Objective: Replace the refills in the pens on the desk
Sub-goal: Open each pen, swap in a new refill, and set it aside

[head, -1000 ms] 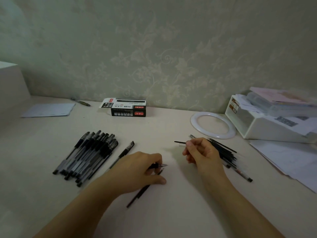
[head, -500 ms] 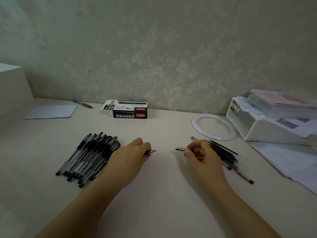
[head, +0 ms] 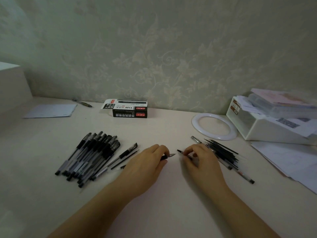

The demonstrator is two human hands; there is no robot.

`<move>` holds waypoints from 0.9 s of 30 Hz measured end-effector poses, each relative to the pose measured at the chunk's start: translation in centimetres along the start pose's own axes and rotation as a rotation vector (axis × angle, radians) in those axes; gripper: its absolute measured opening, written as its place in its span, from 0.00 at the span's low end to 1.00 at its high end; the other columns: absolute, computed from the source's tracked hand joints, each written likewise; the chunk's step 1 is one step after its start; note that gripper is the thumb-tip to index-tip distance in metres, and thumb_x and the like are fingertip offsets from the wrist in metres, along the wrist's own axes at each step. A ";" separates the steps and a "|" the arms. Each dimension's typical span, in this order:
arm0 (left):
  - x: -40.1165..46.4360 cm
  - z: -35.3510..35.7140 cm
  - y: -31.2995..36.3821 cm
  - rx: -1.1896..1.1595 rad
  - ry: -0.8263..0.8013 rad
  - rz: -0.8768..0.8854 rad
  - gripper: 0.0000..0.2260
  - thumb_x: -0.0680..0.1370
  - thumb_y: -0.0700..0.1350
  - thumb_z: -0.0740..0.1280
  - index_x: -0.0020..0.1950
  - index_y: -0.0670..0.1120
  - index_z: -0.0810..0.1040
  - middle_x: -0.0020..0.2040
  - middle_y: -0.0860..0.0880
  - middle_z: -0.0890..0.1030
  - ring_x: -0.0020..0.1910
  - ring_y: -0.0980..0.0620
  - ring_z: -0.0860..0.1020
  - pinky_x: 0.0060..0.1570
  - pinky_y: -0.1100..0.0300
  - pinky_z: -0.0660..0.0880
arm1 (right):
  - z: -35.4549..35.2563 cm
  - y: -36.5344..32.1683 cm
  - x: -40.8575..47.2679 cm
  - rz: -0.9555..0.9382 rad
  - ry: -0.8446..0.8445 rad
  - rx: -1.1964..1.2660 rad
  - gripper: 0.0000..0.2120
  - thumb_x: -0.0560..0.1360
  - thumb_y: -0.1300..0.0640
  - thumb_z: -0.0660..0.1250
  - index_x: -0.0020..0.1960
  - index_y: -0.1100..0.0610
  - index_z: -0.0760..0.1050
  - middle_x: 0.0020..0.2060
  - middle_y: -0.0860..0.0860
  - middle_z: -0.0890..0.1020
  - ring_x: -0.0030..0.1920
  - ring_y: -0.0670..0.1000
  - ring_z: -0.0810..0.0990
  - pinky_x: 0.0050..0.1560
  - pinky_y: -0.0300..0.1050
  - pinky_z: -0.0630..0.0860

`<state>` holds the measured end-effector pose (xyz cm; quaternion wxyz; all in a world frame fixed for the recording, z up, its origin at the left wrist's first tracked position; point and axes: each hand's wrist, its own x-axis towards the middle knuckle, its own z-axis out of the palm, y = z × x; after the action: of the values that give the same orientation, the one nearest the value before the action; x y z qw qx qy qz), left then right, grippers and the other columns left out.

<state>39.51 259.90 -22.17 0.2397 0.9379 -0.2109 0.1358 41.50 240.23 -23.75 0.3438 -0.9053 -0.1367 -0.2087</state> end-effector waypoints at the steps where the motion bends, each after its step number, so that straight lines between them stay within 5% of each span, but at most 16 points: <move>1: 0.0 0.0 0.0 -0.015 0.000 -0.012 0.07 0.82 0.50 0.59 0.59 0.53 0.68 0.53 0.56 0.75 0.49 0.55 0.74 0.46 0.56 0.74 | 0.0 -0.1 0.0 -0.009 0.023 0.021 0.05 0.75 0.59 0.70 0.44 0.50 0.77 0.44 0.41 0.76 0.47 0.40 0.74 0.45 0.27 0.69; 4: 0.0 0.1 0.1 -0.067 -0.020 -0.011 0.05 0.81 0.50 0.61 0.53 0.52 0.66 0.49 0.55 0.77 0.45 0.53 0.74 0.44 0.54 0.74 | -0.2 -1.0 0.1 -0.014 0.037 0.140 0.03 0.77 0.55 0.69 0.44 0.50 0.78 0.41 0.40 0.78 0.44 0.43 0.76 0.43 0.28 0.70; 10: 0.2 0.3 0.0 -0.213 -0.026 0.054 0.05 0.80 0.48 0.64 0.47 0.50 0.69 0.43 0.55 0.77 0.40 0.56 0.74 0.39 0.55 0.73 | 0.0 -1.9 -0.4 -0.017 -0.217 0.328 0.08 0.78 0.50 0.67 0.40 0.49 0.79 0.32 0.46 0.81 0.32 0.44 0.75 0.34 0.32 0.69; 19: 0.5 0.3 -0.4 -0.284 -0.092 0.027 0.06 0.81 0.47 0.61 0.47 0.53 0.76 0.33 0.56 0.76 0.33 0.59 0.73 0.34 0.62 0.68 | -0.3 -1.4 -0.1 0.035 -0.266 0.444 0.10 0.77 0.51 0.69 0.37 0.50 0.81 0.28 0.46 0.79 0.31 0.40 0.73 0.35 0.33 0.68; 24: 0.2 0.4 -0.3 -0.274 -0.091 0.025 0.09 0.78 0.57 0.64 0.50 0.54 0.68 0.32 0.54 0.73 0.31 0.58 0.70 0.30 0.62 0.66 | -0.3 -1.2 0.0 0.066 -0.287 0.518 0.08 0.76 0.50 0.69 0.40 0.50 0.82 0.32 0.49 0.82 0.34 0.45 0.77 0.38 0.38 0.72; 27: 0.1 0.4 -0.4 -0.278 -0.060 0.043 0.11 0.77 0.54 0.67 0.48 0.54 0.64 0.34 0.54 0.73 0.32 0.57 0.70 0.29 0.65 0.64 | -0.2 -1.0 0.0 0.080 -0.284 0.525 0.08 0.76 0.48 0.69 0.41 0.49 0.82 0.32 0.48 0.82 0.33 0.44 0.77 0.37 0.36 0.72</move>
<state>39.84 259.98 -22.61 0.3578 0.8945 -0.2550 0.0822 41.04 240.78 -23.02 0.5516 -0.8102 -0.1969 -0.0236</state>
